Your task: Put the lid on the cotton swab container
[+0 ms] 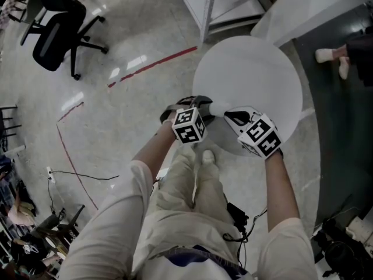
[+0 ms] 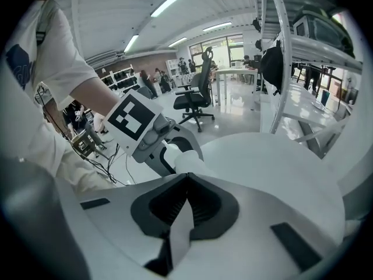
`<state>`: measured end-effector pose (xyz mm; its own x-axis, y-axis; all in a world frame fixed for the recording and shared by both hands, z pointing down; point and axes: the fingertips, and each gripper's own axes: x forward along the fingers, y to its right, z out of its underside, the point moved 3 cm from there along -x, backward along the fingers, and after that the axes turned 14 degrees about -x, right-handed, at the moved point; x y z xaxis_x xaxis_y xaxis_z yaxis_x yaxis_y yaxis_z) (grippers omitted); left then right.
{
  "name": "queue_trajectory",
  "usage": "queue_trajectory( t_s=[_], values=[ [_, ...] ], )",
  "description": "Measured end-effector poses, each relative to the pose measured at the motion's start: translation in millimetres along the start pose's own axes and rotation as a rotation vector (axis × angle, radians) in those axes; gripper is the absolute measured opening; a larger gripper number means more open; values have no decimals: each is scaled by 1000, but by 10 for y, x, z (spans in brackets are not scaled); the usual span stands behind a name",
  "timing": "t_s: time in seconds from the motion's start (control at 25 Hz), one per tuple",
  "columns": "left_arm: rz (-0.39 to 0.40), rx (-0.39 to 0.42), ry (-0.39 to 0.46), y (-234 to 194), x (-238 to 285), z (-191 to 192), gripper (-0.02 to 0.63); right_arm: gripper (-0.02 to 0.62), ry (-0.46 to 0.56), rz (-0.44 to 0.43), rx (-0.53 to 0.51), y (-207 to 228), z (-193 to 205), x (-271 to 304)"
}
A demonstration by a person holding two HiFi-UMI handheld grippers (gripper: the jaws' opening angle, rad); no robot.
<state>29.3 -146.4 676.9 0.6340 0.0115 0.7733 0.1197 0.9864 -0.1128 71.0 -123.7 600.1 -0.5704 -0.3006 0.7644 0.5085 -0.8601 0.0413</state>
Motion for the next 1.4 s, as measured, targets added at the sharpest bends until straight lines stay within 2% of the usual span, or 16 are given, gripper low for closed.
queue_trajectory(
  t_s=[0.28, 0.44, 0.6, 0.8, 1.0, 1.16, 1.28, 1.4],
  values=[
    [1, -3, 0, 11, 7, 7, 206, 11, -66, -22, -33, -29, 21, 19],
    [-3, -15, 7, -5, -7, 13, 207, 11, -20, -4, -13, -7, -16, 4],
    [-23, -30, 8, -47, -63, 20, 207, 9, 62, 34, 75, 26, -5, -51],
    [-70, -79, 54, -77, -249, 12, 207, 9, 247, 177, 240, 139, -23, -323],
    [-151, -202, 155, -45, -626, -72, 207, 9, 385, 376, 367, 218, -53, -782],
    [-230, -288, 255, 88, -1057, -194, 207, 9, 459, 493, 382, 137, -167, -1177],
    [-325, -347, 341, 192, -1441, -373, 200, 9, 510, 558, 369, 57, -277, -1493],
    [-478, -403, 448, 231, -1842, -624, 155, 9, 513, 610, 246, 10, -426, -1737]
  ],
)
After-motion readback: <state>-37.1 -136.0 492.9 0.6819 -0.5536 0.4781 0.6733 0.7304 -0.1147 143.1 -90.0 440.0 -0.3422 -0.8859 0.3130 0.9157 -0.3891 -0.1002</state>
